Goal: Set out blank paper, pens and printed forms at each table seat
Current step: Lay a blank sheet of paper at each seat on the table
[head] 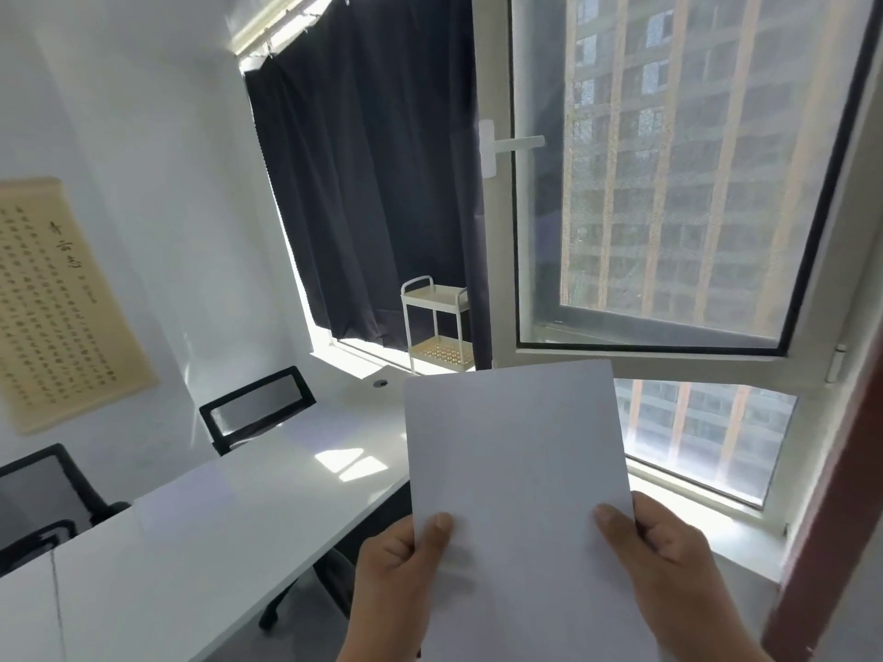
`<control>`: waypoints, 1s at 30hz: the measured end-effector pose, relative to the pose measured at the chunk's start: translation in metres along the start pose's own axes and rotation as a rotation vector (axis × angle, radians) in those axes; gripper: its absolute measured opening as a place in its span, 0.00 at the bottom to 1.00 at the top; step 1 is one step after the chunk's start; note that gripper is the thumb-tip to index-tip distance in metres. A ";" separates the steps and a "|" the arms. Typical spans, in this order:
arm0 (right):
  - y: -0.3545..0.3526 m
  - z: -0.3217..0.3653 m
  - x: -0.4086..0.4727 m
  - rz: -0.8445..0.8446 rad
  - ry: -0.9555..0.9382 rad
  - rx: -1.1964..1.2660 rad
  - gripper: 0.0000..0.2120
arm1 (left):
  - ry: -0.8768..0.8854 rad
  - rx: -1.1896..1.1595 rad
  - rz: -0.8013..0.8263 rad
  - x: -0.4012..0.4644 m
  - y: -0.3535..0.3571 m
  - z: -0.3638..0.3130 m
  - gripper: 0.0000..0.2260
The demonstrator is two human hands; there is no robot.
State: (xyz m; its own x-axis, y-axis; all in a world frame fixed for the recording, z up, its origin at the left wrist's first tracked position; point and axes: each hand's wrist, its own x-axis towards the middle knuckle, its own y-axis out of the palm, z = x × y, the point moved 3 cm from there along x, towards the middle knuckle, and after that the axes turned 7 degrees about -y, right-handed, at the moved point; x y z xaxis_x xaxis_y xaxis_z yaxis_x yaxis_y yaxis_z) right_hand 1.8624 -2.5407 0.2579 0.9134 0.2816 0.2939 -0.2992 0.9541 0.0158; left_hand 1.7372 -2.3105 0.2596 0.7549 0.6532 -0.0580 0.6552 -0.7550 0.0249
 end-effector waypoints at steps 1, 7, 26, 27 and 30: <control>-0.003 -0.005 0.009 0.006 0.007 -0.004 0.10 | -0.005 -0.007 -0.002 0.007 0.006 0.003 0.13; -0.006 -0.029 0.066 0.052 0.007 -0.085 0.09 | -0.070 -0.108 -0.002 0.059 0.032 0.020 0.16; 0.166 -0.141 0.297 0.282 0.148 -0.086 0.09 | -0.147 -0.096 -0.257 0.296 -0.028 0.043 0.16; 0.178 -0.147 0.307 0.314 0.161 -0.098 0.09 | -0.153 -0.090 -0.283 0.306 -0.035 0.045 0.16; 0.213 -0.166 0.342 0.396 0.161 -0.113 0.09 | -0.162 -0.096 -0.360 0.340 -0.051 0.056 0.18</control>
State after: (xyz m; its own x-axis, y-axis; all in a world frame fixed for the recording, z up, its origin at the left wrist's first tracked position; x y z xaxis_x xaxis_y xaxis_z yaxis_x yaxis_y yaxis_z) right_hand 2.1569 -2.2240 0.2026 0.7681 0.6319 0.1037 -0.6111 0.7718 -0.1758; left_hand 1.9586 -2.0534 0.1826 0.4678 0.8517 -0.2362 0.8823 -0.4660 0.0671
